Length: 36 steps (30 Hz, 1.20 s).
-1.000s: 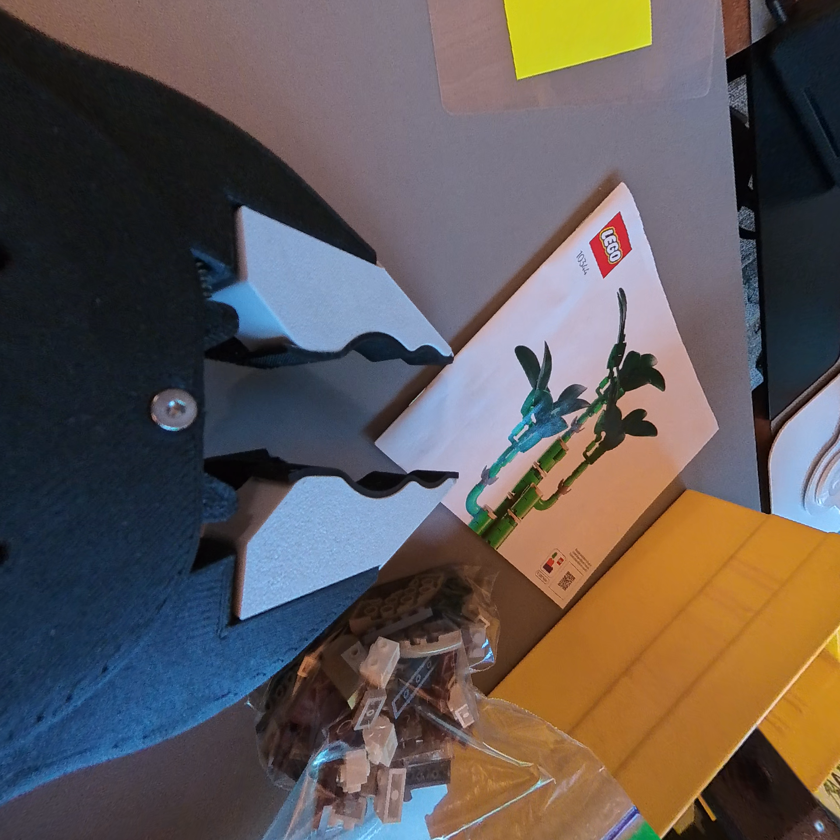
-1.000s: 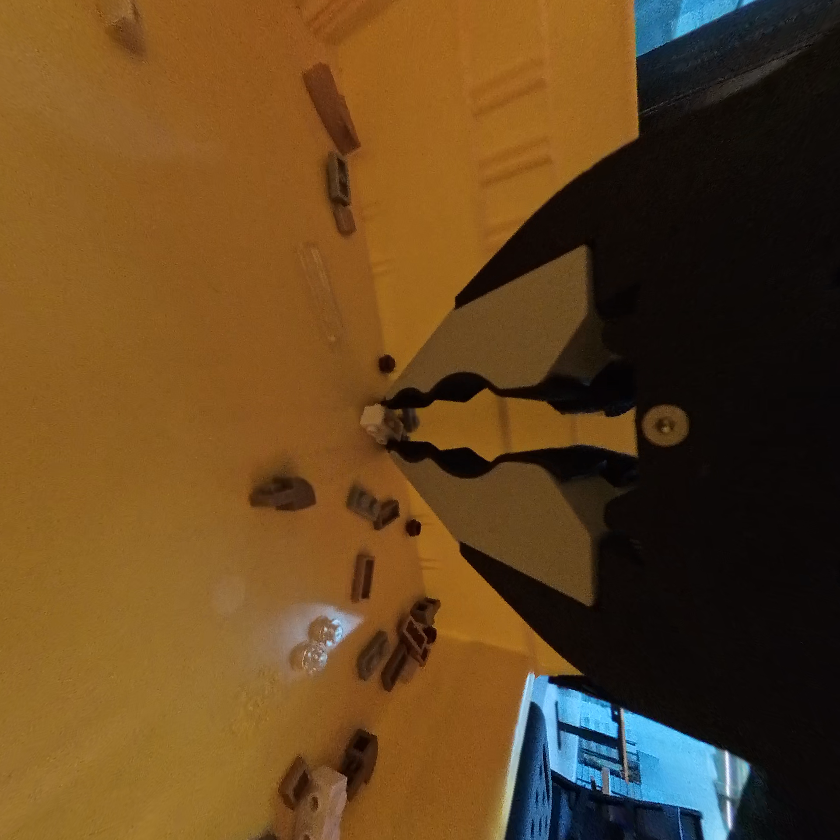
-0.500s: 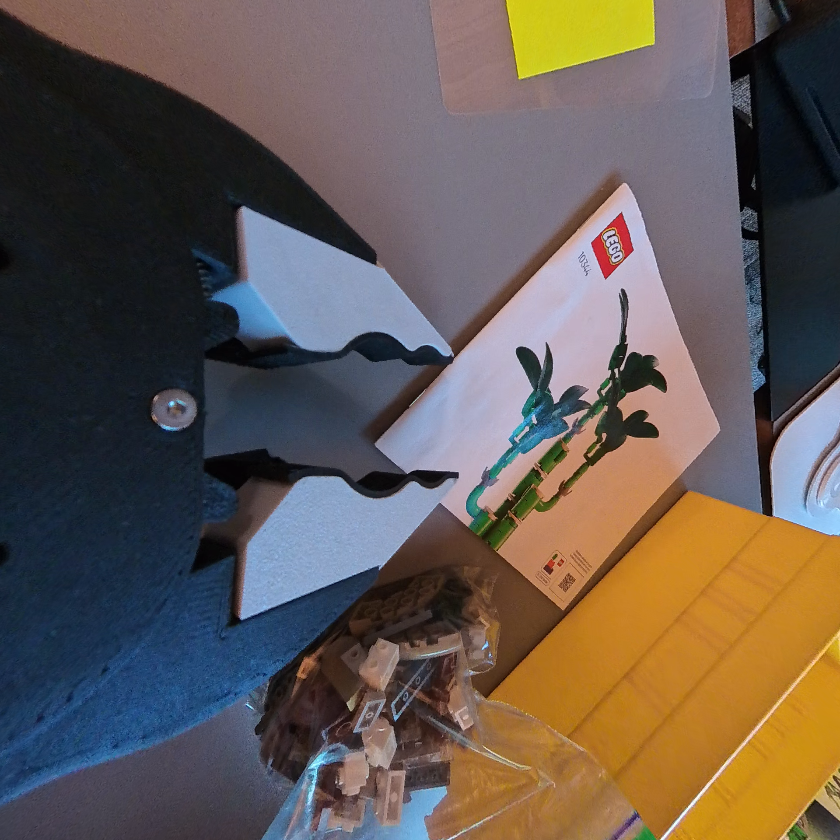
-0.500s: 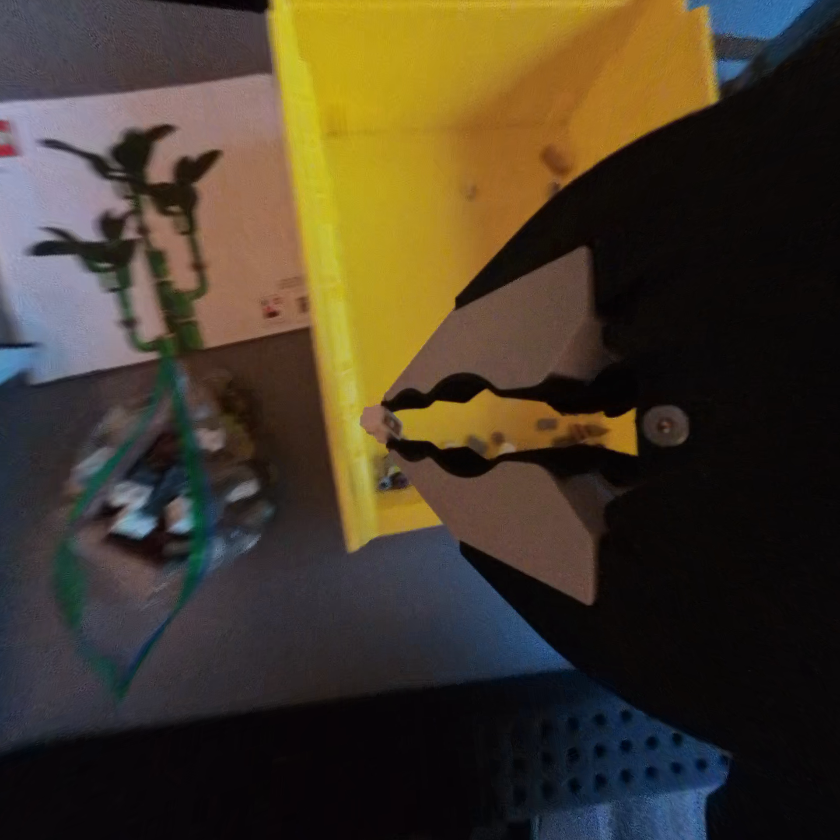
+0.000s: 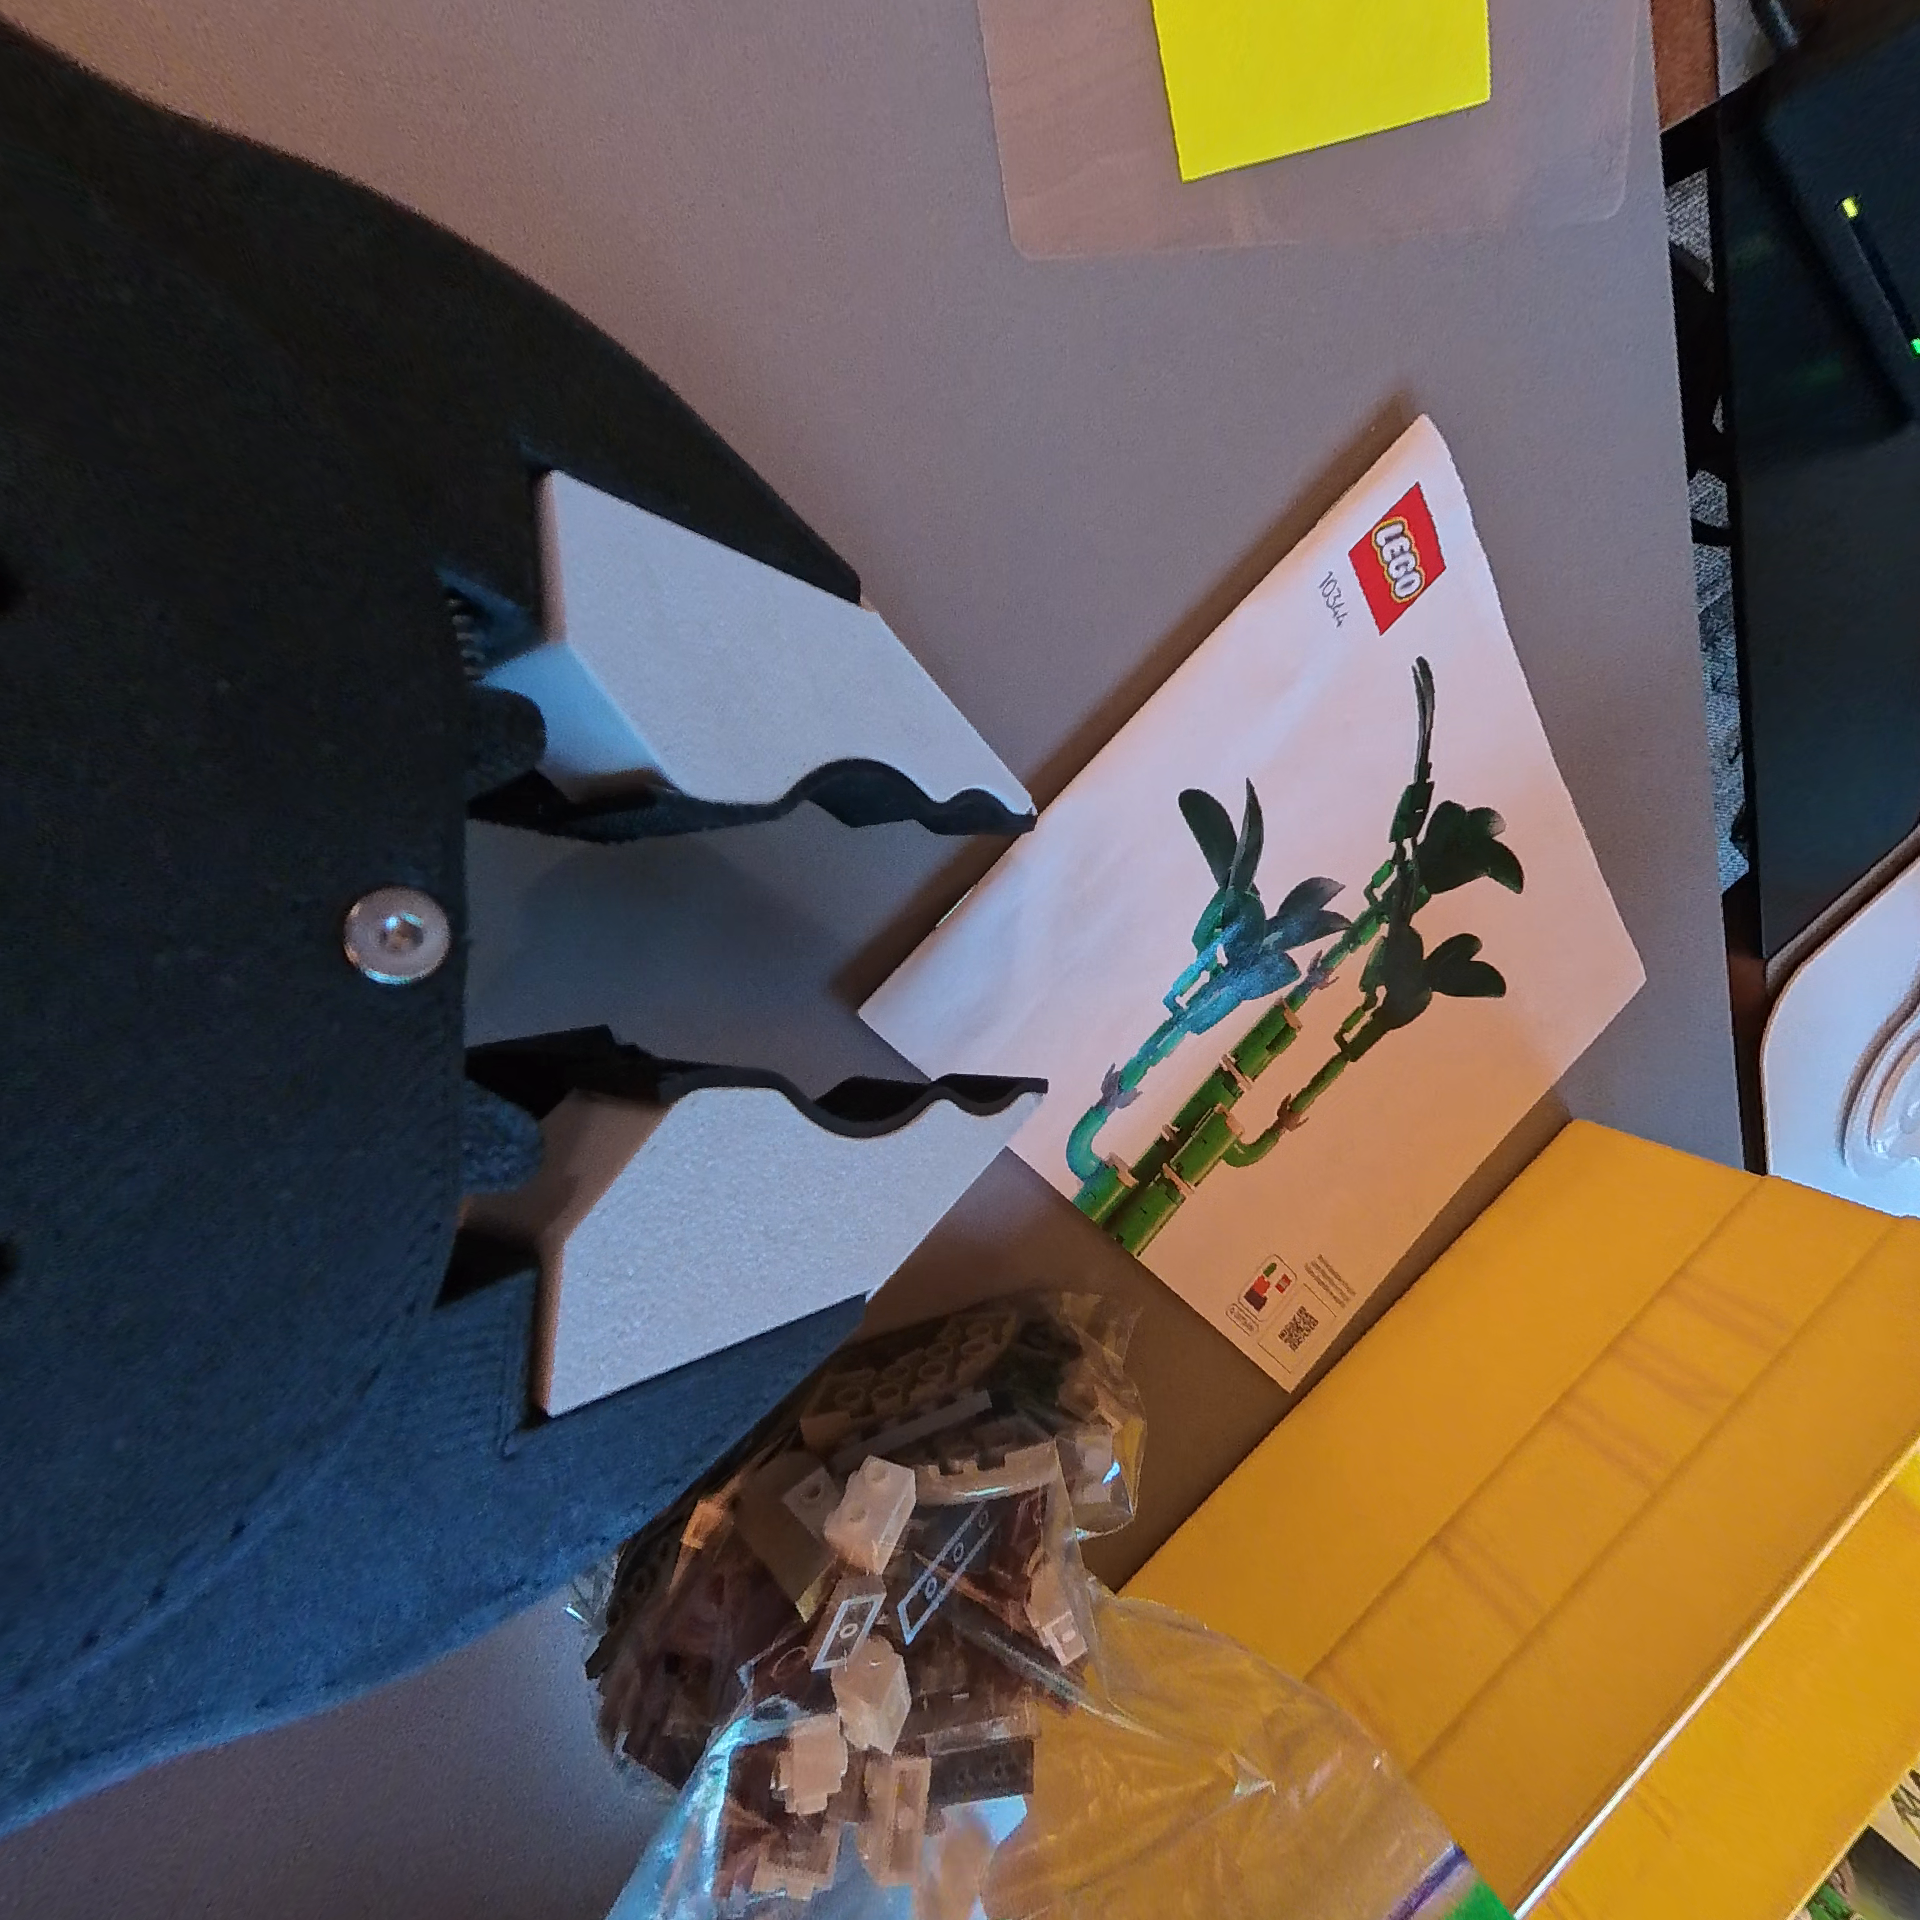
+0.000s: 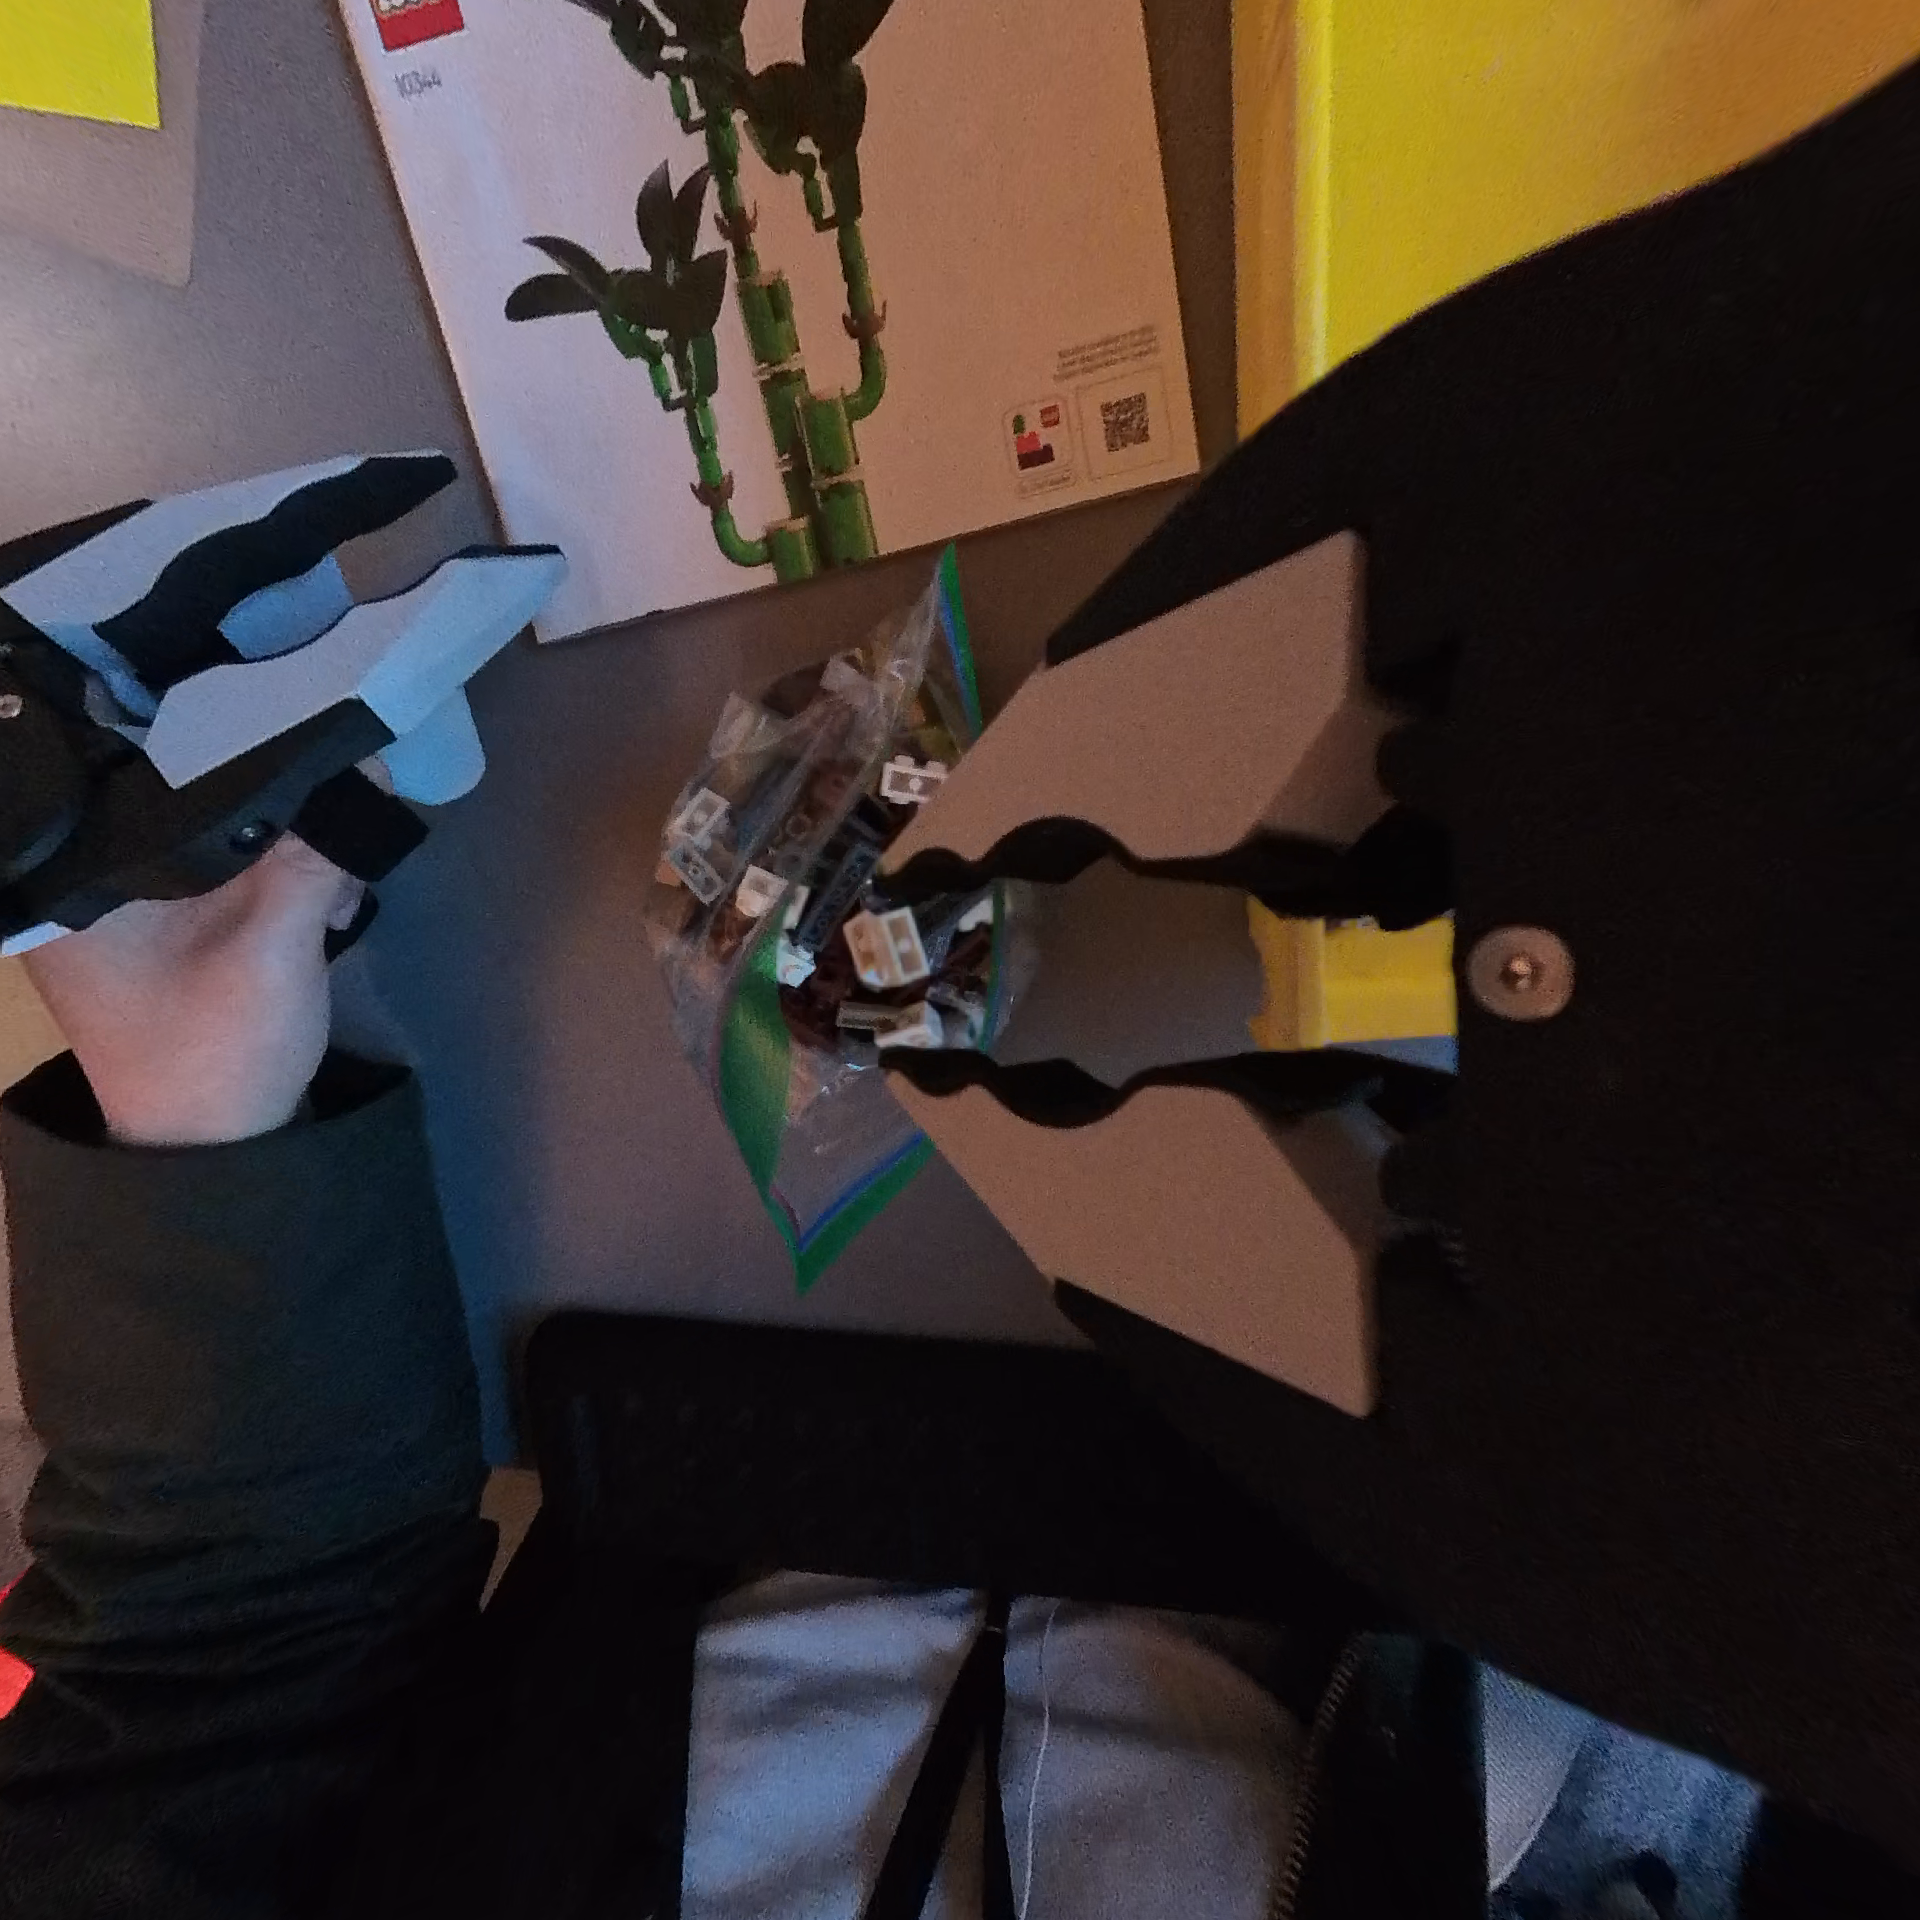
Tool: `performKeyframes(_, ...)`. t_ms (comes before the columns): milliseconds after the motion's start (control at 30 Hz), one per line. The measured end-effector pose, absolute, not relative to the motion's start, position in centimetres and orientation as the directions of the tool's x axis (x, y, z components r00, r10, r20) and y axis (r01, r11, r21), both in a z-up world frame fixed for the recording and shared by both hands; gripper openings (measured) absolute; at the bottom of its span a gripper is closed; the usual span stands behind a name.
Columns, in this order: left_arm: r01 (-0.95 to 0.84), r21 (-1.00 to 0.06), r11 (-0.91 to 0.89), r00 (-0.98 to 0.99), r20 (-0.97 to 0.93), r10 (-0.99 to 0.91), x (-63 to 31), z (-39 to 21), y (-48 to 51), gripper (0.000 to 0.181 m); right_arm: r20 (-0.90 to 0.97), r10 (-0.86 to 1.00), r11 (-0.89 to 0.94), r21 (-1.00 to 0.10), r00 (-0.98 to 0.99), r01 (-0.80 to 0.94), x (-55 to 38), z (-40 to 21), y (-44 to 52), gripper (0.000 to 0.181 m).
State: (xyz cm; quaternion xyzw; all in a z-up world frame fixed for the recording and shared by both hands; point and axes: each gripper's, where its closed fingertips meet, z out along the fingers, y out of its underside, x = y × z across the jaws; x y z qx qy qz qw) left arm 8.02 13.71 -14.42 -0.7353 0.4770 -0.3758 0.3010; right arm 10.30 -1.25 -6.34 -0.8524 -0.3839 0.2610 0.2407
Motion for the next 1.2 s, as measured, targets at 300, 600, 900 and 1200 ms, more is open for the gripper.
performKeyframes(300,-0.484,-0.797,-0.362,0.262,0.263,-0.928,8.1,-14.6,13.7,0.045,0.183,0.641,-0.661,-0.364,0.746,0.657,27.3,-7.1,-0.8,0.031)
performKeyframes(600,-0.483,-0.795,-0.366,0.265,0.265,-0.927,8.1,-14.7,13.7,0.045,0.184,0.852,-0.517,0.445,0.49,0.731,37.6,-14.9,-7.4,0.063)
performKeyframes(900,-0.483,-0.794,-0.368,0.265,0.268,-0.926,8.1,-14.7,13.7,0.045,0.052,0.838,-0.487,0.519,0.543,0.702,37.5,-16.2,-8.0,0.05)
performKeyframes(1200,-0.481,-0.796,-0.367,0.266,0.267,-0.926,8.0,-14.6,13.8,0.045,0.037,0.836,-0.478,0.541,0.548,0.692,37.0,-16.2,-8.7,0.024)
